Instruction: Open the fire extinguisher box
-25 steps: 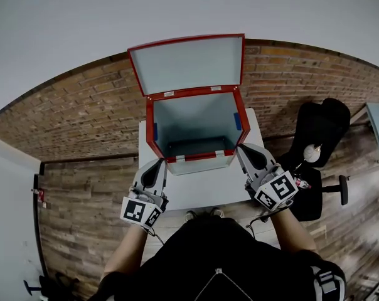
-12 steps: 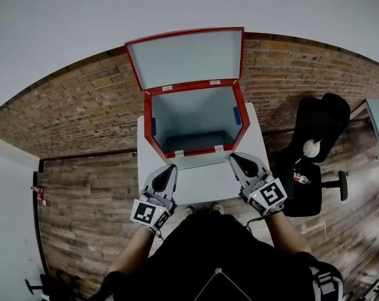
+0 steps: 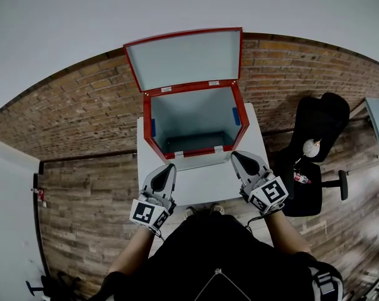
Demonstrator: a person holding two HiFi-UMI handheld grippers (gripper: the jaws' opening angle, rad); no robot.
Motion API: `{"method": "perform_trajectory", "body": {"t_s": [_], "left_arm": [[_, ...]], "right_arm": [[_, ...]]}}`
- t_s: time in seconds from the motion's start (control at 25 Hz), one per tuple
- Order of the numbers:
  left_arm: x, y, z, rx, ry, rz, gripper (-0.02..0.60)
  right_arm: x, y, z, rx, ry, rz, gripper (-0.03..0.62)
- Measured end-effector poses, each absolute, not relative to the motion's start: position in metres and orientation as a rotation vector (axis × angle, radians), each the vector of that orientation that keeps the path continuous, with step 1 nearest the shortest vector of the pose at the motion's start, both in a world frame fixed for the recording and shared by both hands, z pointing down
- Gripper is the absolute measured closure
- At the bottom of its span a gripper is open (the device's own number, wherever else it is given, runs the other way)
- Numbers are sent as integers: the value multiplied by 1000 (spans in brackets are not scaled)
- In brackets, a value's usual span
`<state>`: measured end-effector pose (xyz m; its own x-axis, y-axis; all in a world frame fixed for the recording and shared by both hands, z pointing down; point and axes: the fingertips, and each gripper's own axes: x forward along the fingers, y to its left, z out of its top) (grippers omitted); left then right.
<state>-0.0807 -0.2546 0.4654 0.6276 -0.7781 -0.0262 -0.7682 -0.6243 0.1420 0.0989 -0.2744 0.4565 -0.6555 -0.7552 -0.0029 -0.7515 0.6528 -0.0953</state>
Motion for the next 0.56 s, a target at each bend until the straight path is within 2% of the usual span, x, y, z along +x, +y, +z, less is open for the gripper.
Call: {"method": "perform_trajectory", "body": {"t_s": [0.56], "left_arm": [[-88, -263, 462, 2698, -1337, -138, 534]], "right_arm": [[98, -288, 457, -1317, 2822, -124, 576]]}}
